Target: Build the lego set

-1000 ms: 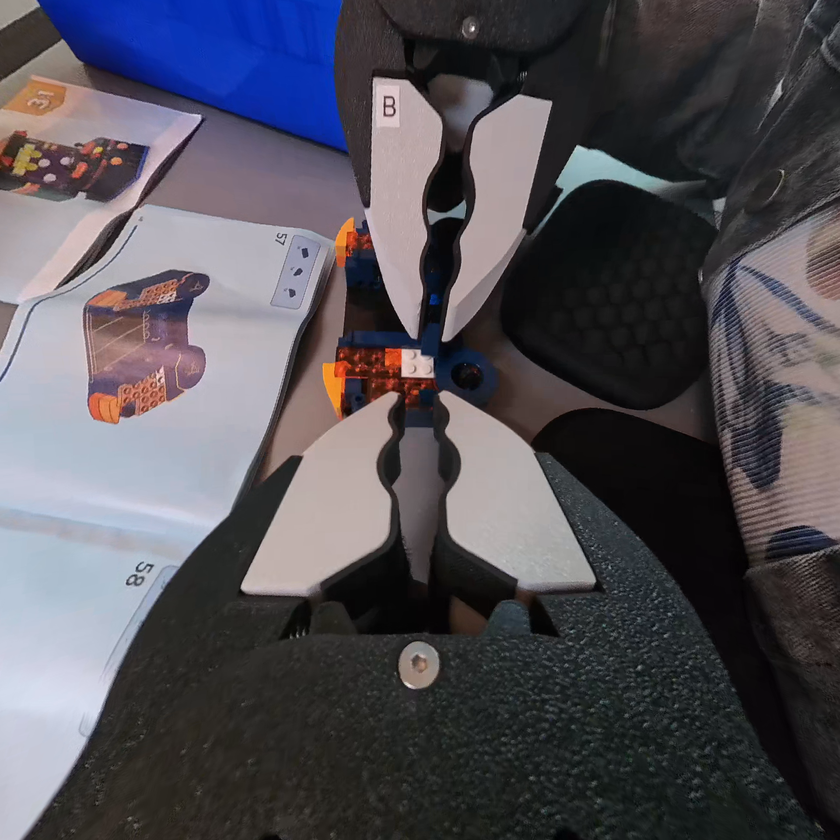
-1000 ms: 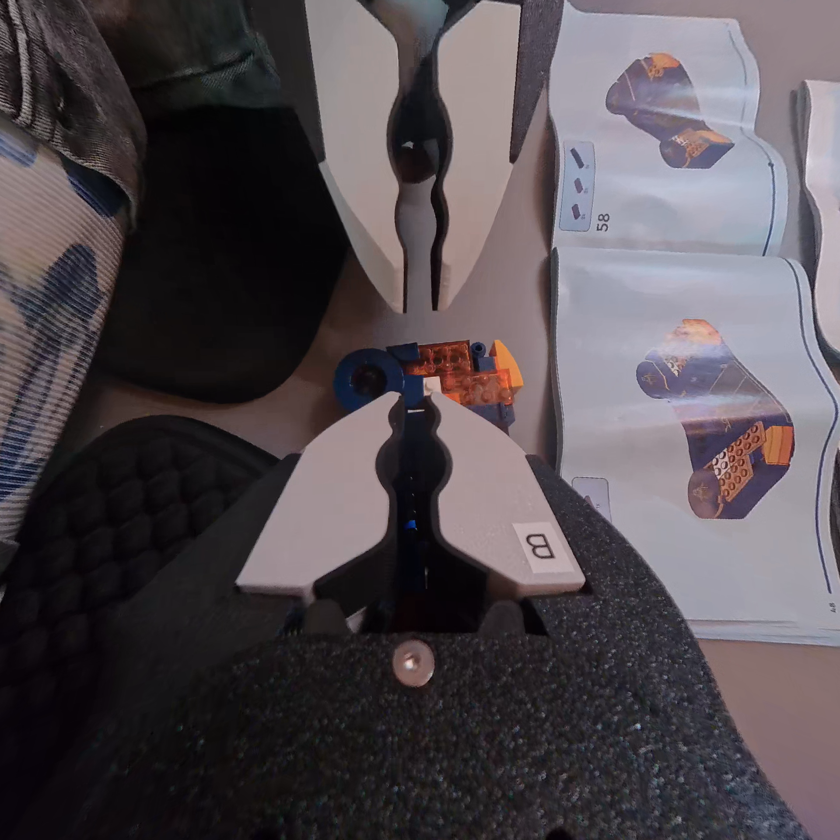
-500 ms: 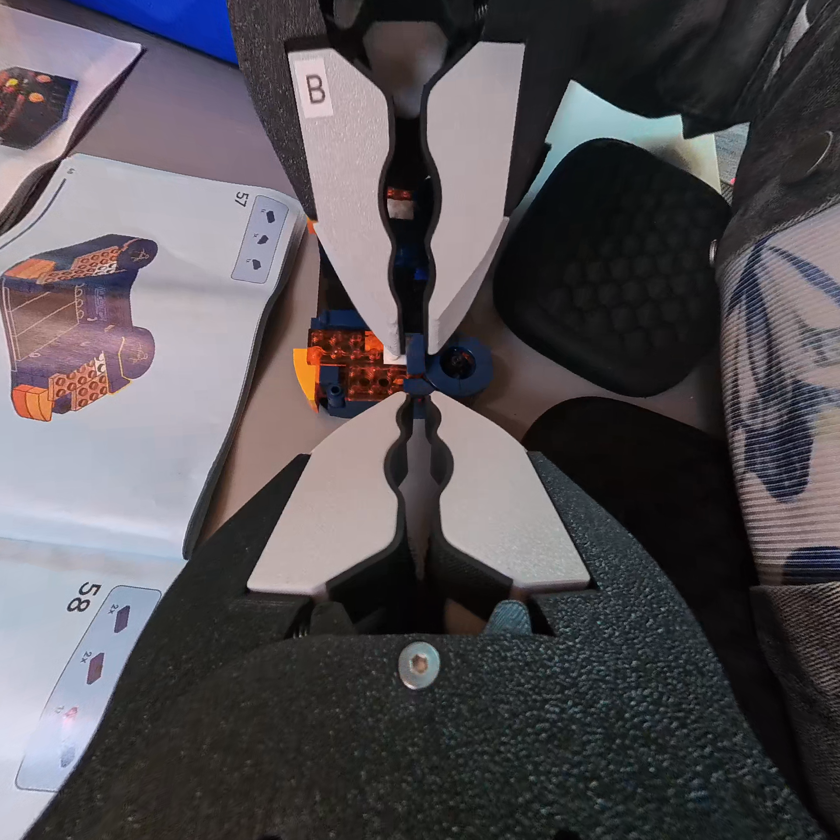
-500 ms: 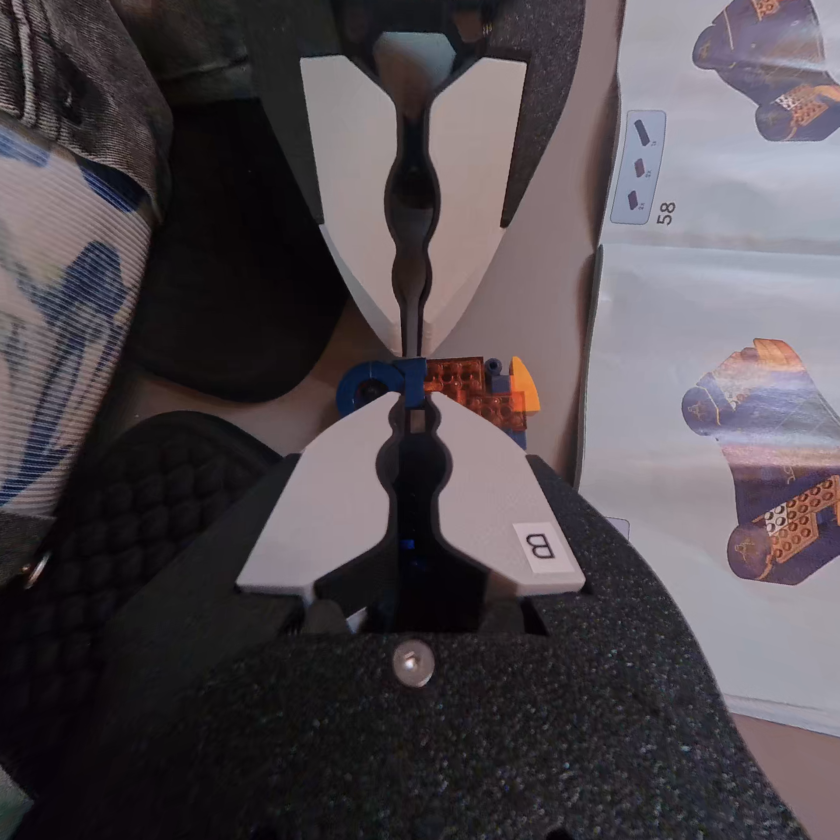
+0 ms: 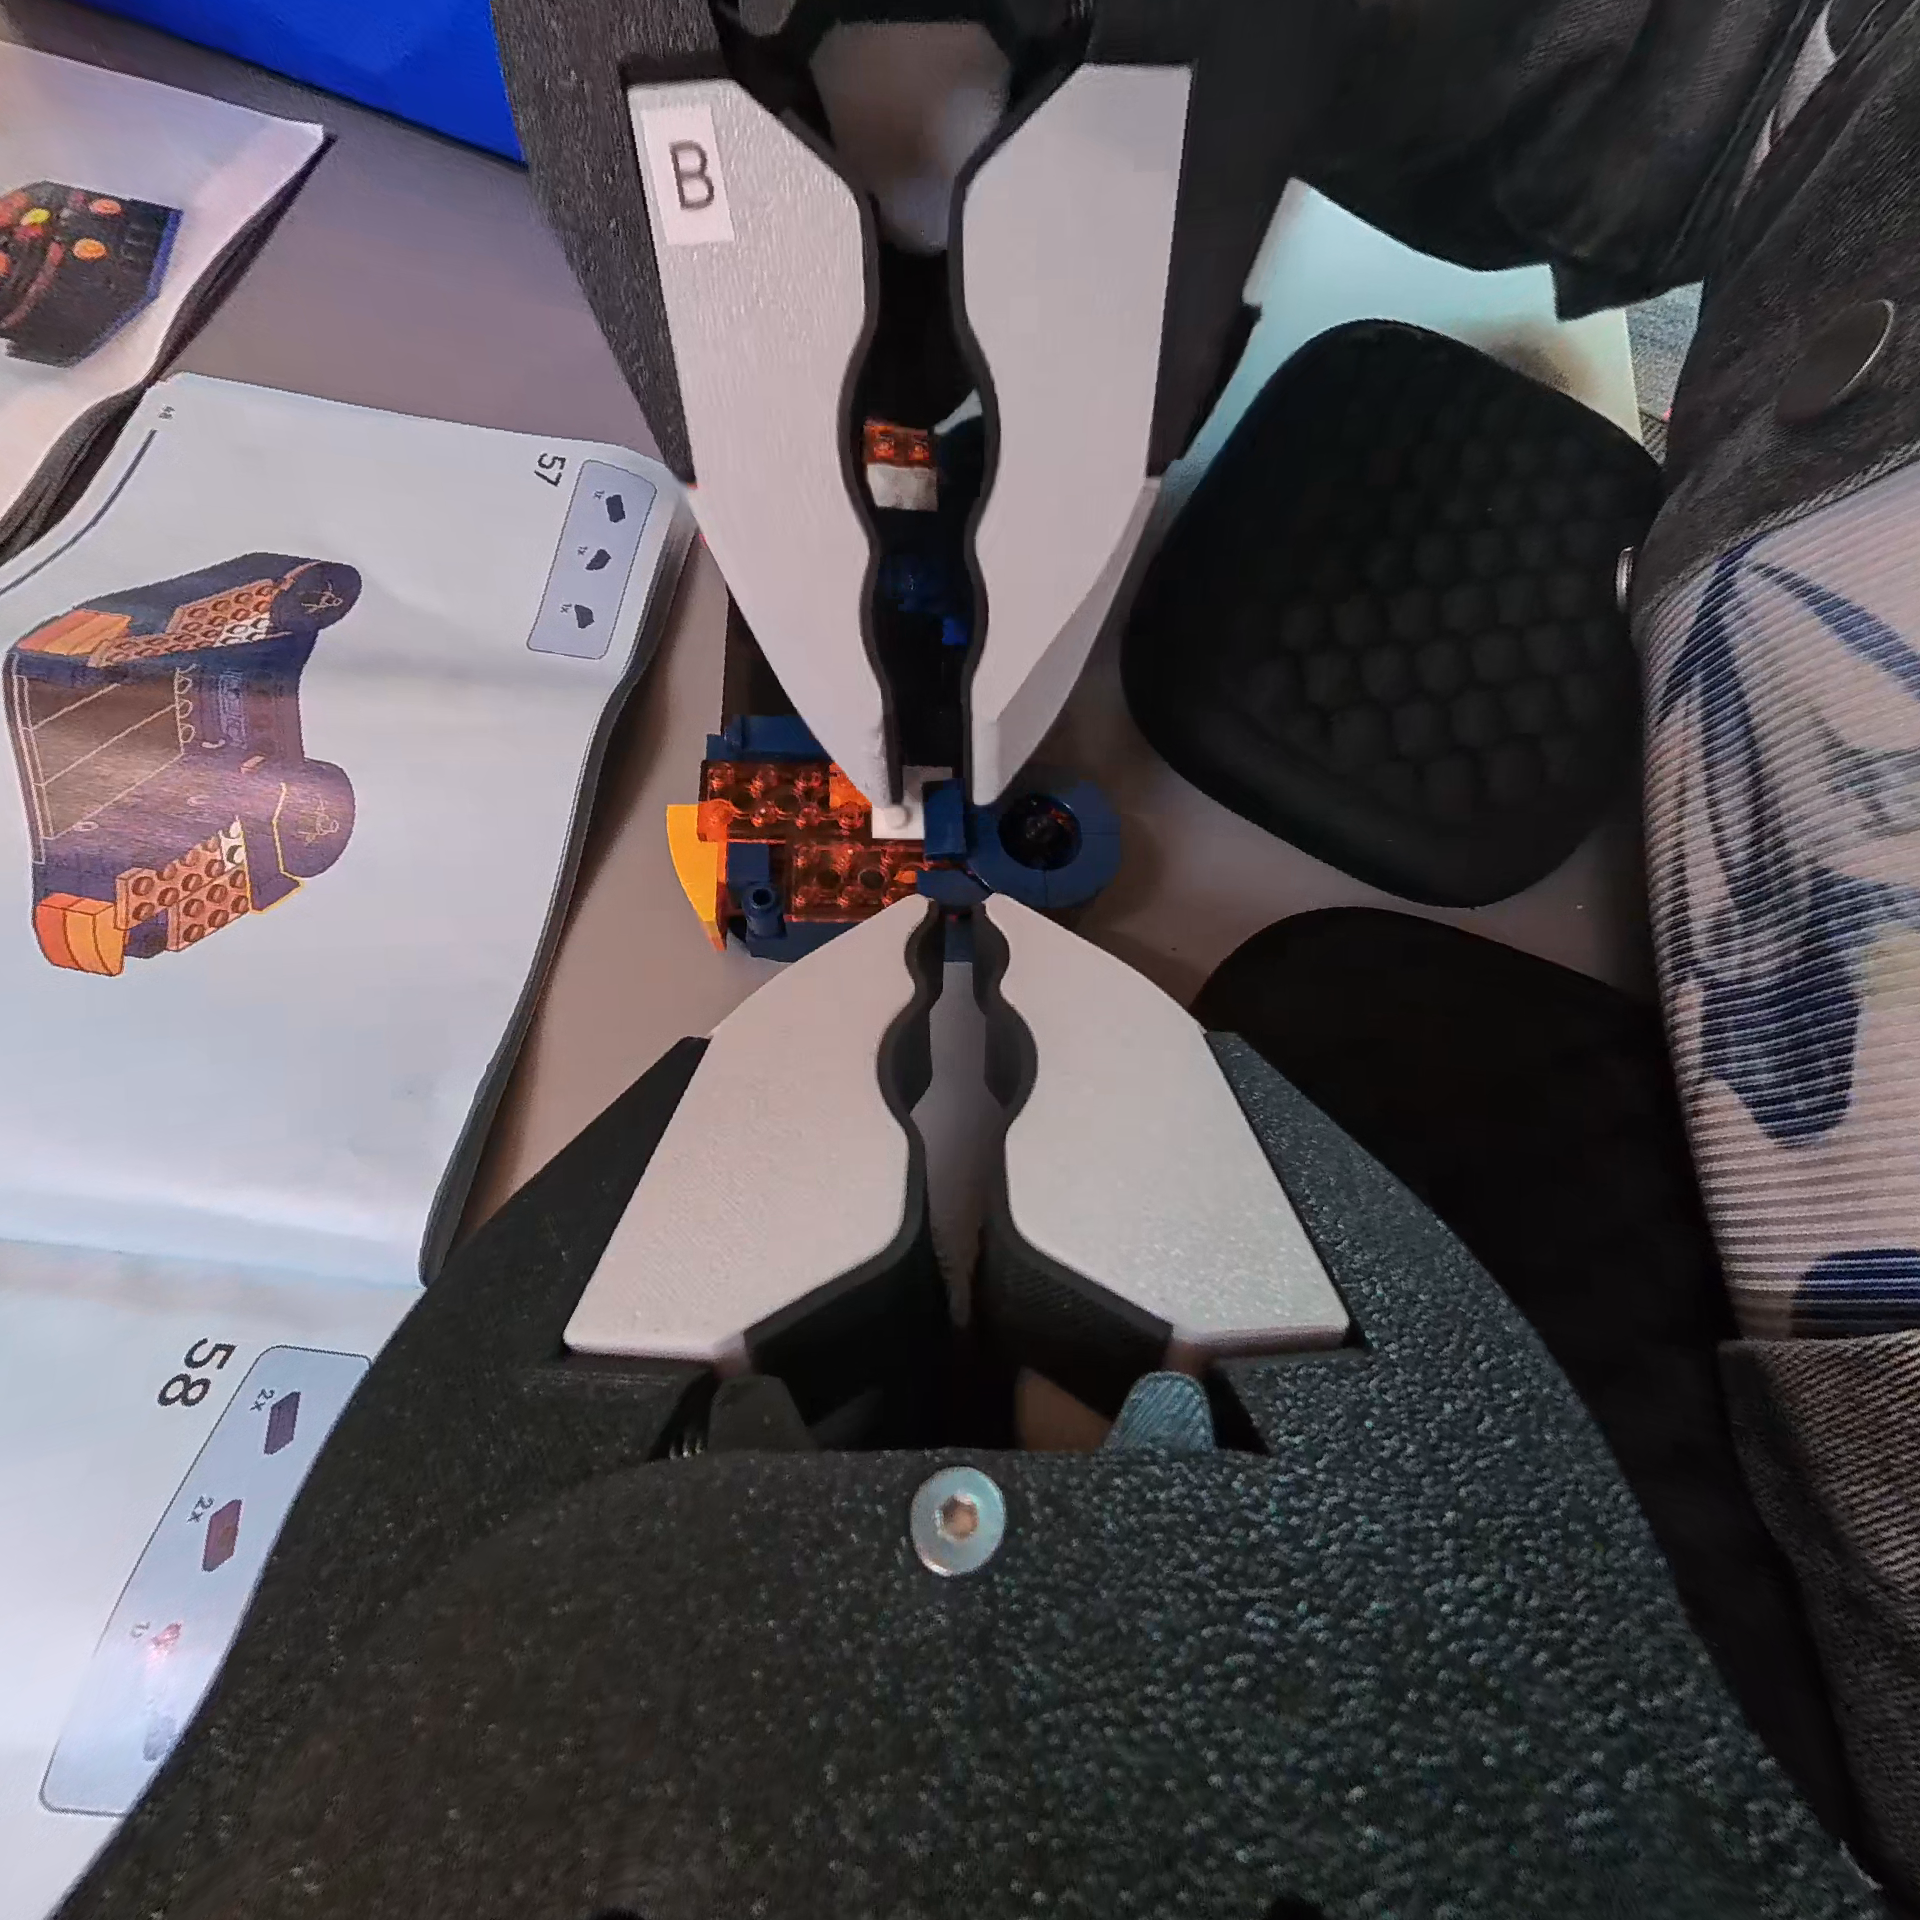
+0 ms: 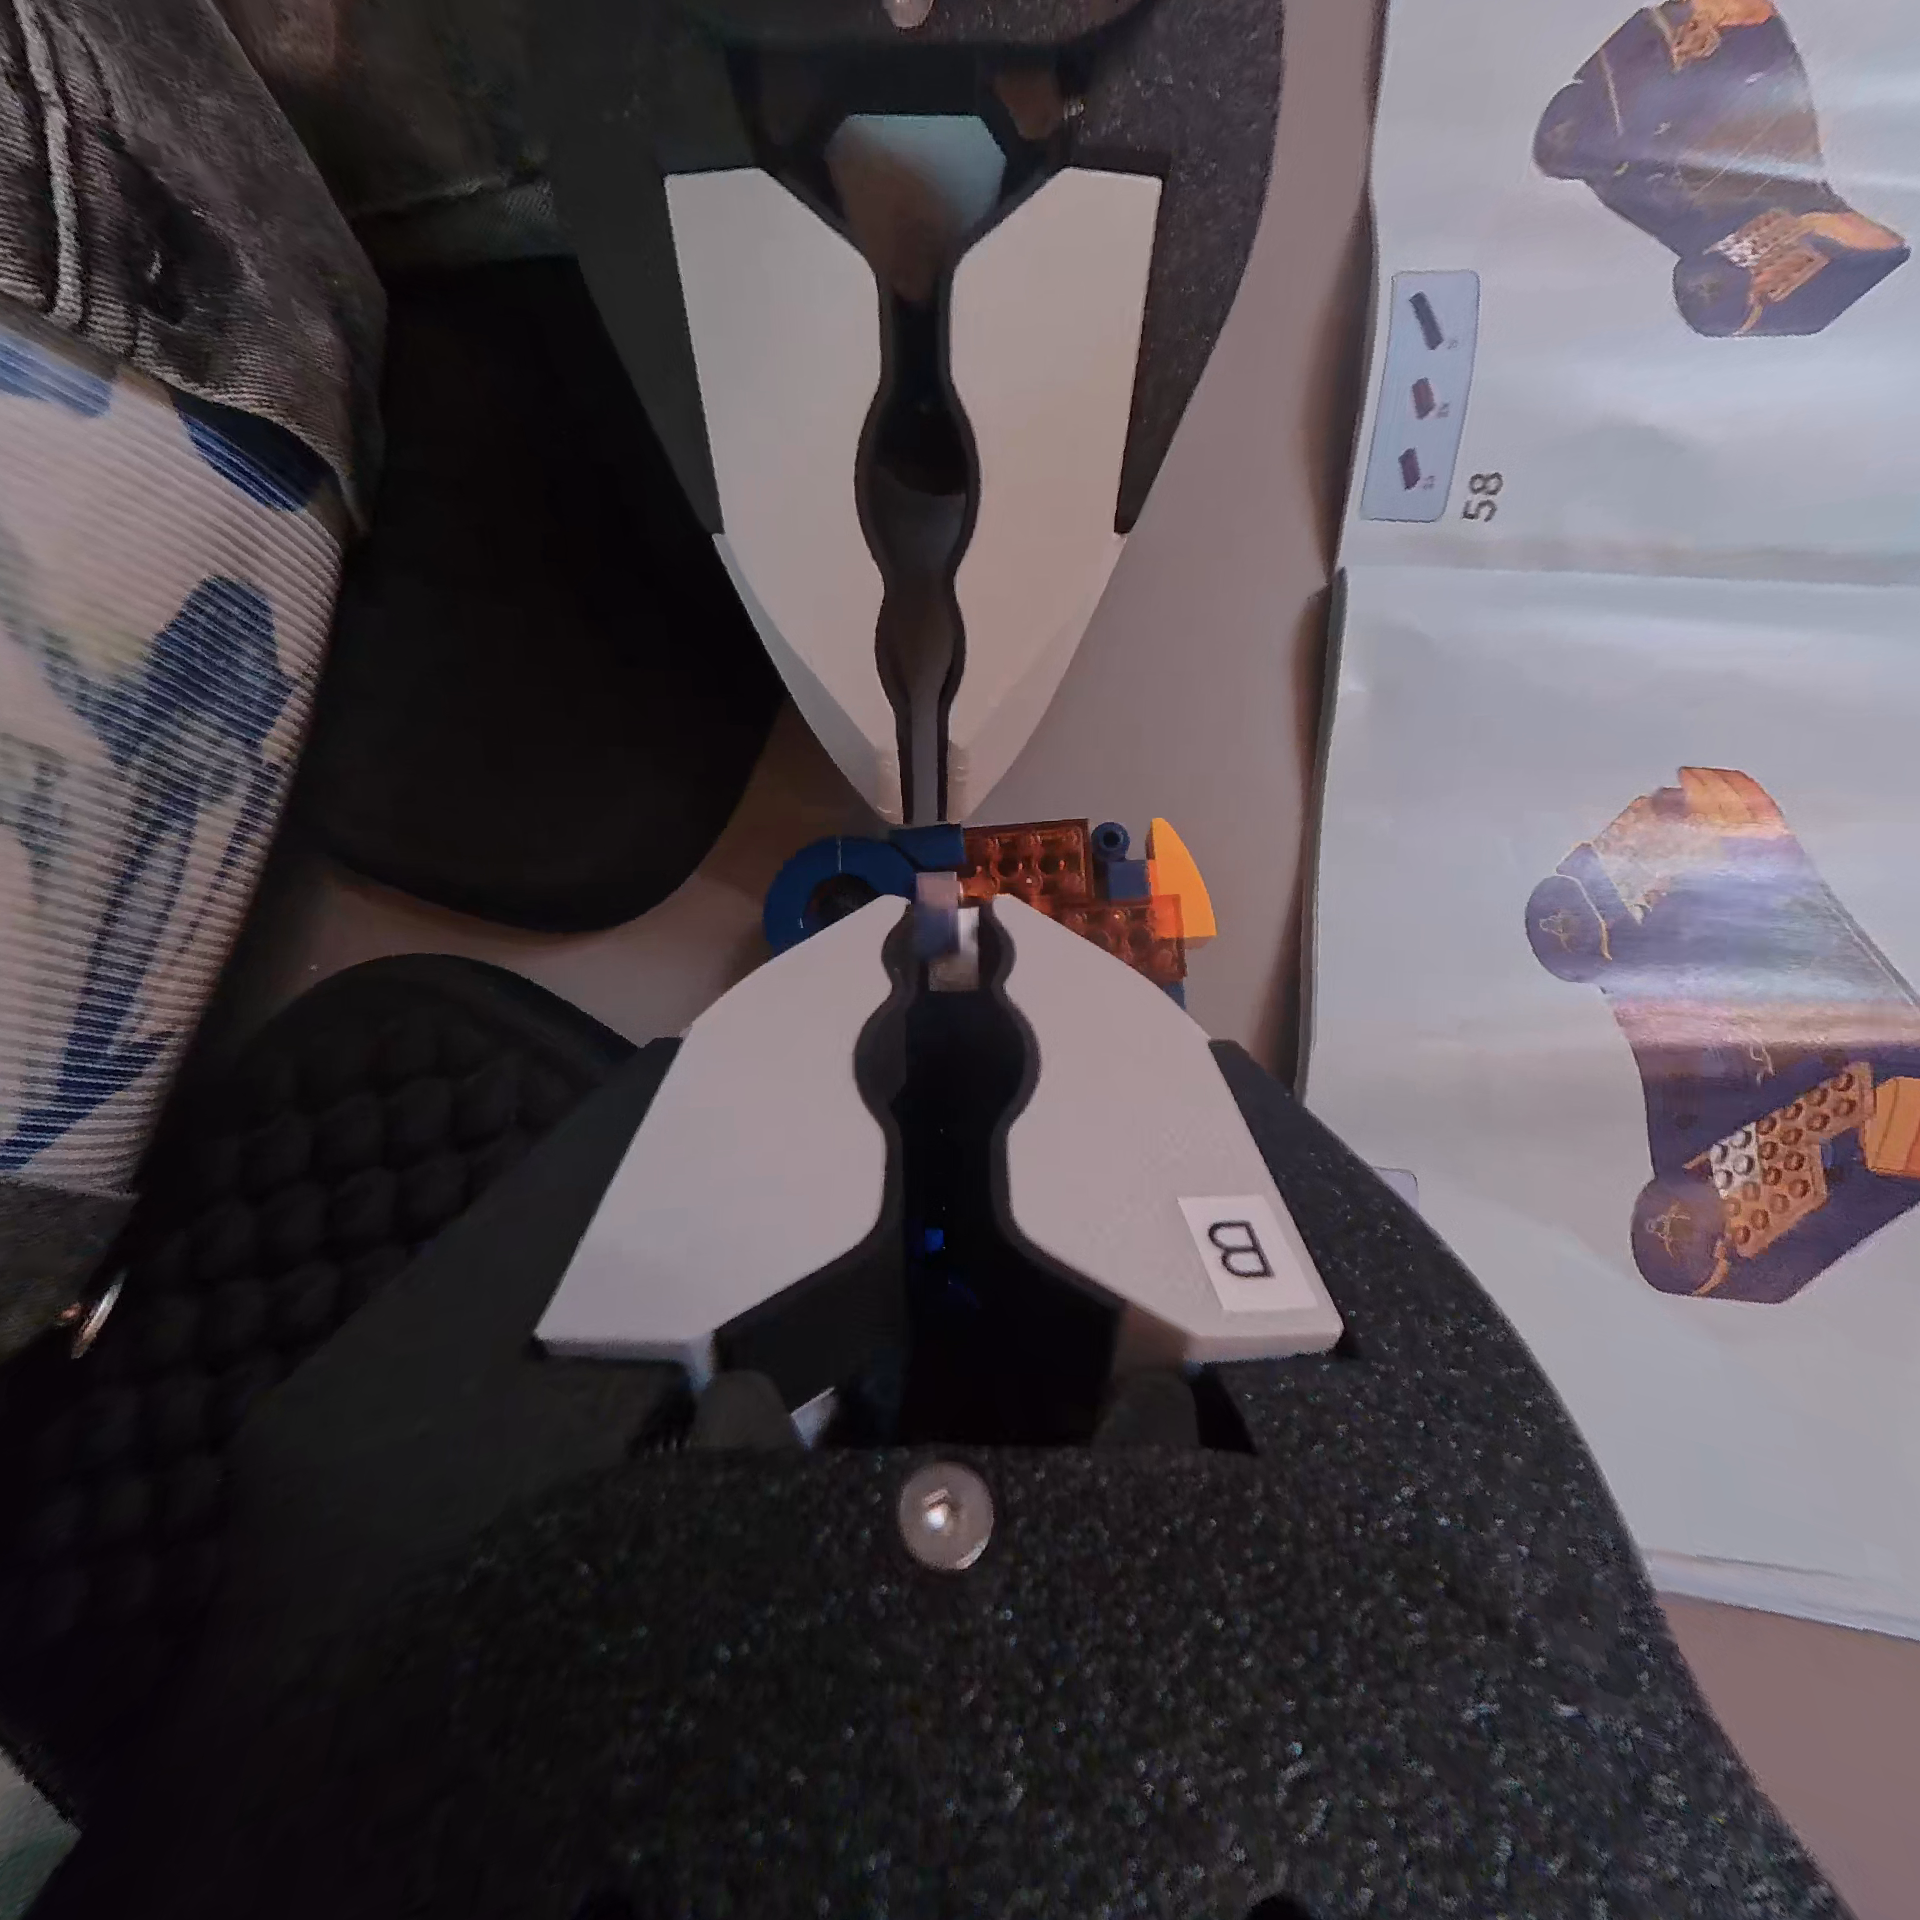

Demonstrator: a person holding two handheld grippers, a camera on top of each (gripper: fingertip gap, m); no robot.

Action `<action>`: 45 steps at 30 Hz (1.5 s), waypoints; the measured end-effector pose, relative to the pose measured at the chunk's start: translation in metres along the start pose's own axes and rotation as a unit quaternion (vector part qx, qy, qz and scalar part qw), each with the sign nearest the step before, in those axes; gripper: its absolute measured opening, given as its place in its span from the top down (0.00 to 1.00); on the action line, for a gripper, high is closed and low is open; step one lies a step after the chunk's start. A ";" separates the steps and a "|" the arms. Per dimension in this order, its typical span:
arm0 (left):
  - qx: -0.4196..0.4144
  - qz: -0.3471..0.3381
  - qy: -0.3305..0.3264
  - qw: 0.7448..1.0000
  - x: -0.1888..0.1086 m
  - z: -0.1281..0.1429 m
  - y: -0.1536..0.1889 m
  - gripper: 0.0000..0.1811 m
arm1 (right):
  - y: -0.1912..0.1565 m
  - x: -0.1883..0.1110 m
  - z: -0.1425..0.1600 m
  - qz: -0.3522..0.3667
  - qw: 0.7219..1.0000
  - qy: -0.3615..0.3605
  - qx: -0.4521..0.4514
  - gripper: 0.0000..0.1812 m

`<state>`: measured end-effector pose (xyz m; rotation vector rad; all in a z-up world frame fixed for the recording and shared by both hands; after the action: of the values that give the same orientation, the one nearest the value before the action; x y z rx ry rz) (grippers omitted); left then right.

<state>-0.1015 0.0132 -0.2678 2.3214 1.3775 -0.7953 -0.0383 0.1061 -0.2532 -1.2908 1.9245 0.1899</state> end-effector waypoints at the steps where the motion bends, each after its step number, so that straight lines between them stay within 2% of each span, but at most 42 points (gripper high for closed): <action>1: -0.002 -0.001 0.001 1.000 0.000 0.000 0.000 0.97 | 0.000 -0.002 0.001 0.006 1.000 0.007 0.000 0.97; 2: -0.004 -0.002 0.002 1.000 0.000 0.000 -0.001 0.97 | 0.001 -0.005 0.002 0.012 1.000 0.015 0.000 1.00; 6: -0.012 -0.003 0.002 1.000 0.001 0.000 -0.002 0.94 | -0.004 -0.003 0.004 0.007 0.999 0.041 -0.009 1.00; 20: -0.011 0.002 0.001 1.000 0.003 0.001 -0.002 0.95 | -0.004 0.005 0.005 0.024 0.999 0.036 -0.009 1.00; 25: -0.010 0.002 0.005 1.000 0.003 0.000 -0.001 0.96 | -0.008 0.007 0.004 0.047 0.998 0.034 -0.010 1.00; 35: -0.008 0.008 0.010 1.000 0.004 0.000 0.000 0.96 | -0.021 0.013 0.001 0.139 0.989 -0.015 -0.047 1.00; 45: -0.006 0.005 0.010 1.000 0.004 0.000 0.001 0.98 | -0.018 0.011 -0.001 0.097 0.992 -0.041 -0.067 1.00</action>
<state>-0.0995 0.0150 -0.2704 2.3306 1.3750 -0.7609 -0.0260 0.0893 -0.2554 -1.1617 1.9929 0.4698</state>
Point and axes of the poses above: each gripper's, where its closed fingertips meet, x out along the fingers, z out of its underside, y = z × x across the jaws, the point moved 7 cm from there along -x, back along the fingers, and after that the axes turned 13 degrees about -z, right-handed, at the moved point
